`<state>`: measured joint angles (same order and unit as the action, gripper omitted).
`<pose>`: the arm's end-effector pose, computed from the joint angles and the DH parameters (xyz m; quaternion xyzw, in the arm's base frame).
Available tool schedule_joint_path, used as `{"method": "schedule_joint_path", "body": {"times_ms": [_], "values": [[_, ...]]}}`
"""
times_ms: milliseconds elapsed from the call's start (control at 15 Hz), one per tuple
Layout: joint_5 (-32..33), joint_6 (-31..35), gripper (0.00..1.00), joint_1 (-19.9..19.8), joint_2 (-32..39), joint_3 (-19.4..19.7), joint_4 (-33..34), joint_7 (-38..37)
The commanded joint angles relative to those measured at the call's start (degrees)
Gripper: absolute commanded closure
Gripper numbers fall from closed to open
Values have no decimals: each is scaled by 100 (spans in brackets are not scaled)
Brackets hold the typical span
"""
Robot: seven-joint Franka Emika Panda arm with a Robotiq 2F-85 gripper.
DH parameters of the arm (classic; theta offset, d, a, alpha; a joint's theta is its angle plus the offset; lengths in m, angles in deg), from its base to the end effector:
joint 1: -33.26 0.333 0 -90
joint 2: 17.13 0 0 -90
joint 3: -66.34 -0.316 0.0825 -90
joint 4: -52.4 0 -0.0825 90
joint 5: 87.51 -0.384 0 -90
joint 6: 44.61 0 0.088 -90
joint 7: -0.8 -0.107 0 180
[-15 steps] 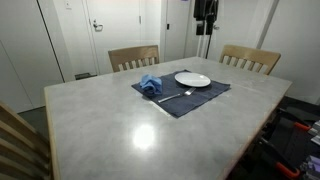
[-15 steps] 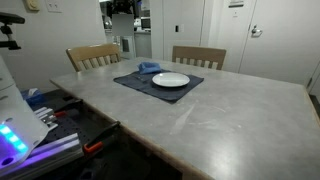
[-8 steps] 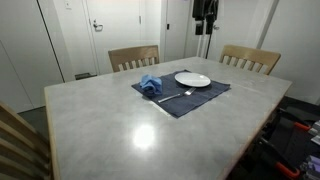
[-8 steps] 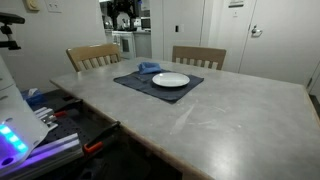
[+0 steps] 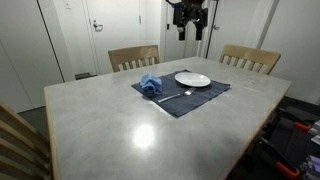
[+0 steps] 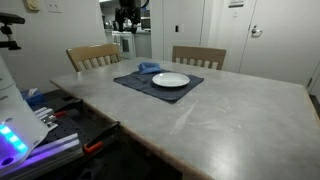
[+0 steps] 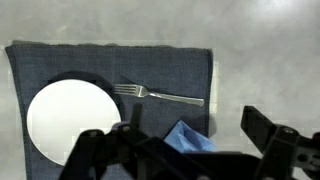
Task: Pick up the blue towel from the table, wipe the white plate with it and put the towel back on the table.
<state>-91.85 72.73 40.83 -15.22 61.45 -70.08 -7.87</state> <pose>0.5174 0.1184 0.3805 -0.9974 -0.0136 0.0666 0.0221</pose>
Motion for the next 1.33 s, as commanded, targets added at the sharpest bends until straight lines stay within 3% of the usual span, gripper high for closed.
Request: {"method": "schedule_joint_path", "body": {"times_ms": [0,400,733,867,1267], "values": [[-422,-138,0,-39,775,-42,823,-578],[-510,-52,0,151,1980,74,2007,-2386],[-613,-56,0,322,2861,130,2931,-3473],[-633,-109,0,345,3188,111,3234,-3649],[-688,-669,0,287,3976,1,4032,-3158]]}}
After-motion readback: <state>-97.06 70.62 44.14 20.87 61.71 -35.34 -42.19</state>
